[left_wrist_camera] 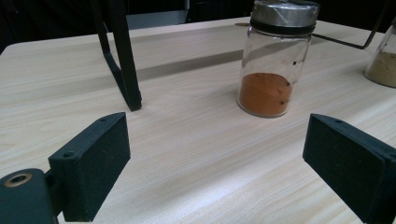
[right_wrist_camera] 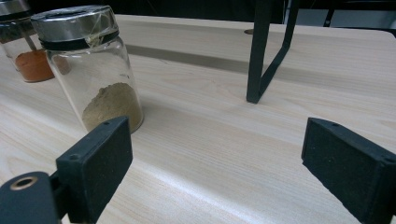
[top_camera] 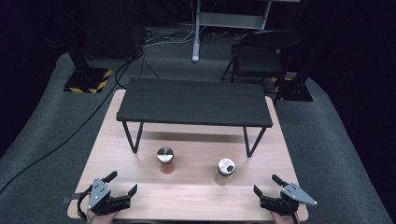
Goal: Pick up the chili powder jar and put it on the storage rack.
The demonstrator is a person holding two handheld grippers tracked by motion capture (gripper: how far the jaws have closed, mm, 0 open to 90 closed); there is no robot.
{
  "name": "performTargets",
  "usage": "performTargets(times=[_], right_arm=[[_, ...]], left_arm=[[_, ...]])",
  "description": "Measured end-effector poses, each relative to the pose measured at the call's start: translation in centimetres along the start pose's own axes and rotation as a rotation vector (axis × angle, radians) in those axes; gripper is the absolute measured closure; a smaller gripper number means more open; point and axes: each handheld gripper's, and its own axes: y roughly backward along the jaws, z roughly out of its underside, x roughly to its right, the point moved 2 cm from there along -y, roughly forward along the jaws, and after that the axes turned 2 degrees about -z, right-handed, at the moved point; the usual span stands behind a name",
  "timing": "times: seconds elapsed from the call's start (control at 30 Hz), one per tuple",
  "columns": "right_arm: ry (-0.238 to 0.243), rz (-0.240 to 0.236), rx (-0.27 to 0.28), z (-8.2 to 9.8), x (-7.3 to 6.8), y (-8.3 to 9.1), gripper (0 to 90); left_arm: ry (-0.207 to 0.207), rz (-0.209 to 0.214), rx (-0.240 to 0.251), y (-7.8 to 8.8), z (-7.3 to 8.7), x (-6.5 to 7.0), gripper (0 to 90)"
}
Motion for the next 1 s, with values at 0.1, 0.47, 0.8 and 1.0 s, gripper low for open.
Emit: performTargets(times=[0.1,0.47,0.8,1.0], right_arm=[[-0.004,-0.001,0.002,0.0,0.1,0.0,7.6],[0.002,0.001,-0.003,0.0,0.0,0.0,7.6],[0.002,-0.001,-0.009,-0.1,0.0,-0.1,7.5],[0.001,0.001,-0.010,-0.1,0.0,-0.1,7.5]], left_arm=[[0.000,0.003,-0.004,0.0,-0.1,0.0,7.3],[-0.004,0.001,0.002,0.0,0.0,0.1,6.0],[-0.025,0.015,-0.038,-1.1,-0.8,0.7,5.1],[-0.030,0.038,-0.057,-2.0,-1.3,0.9,5.1]])
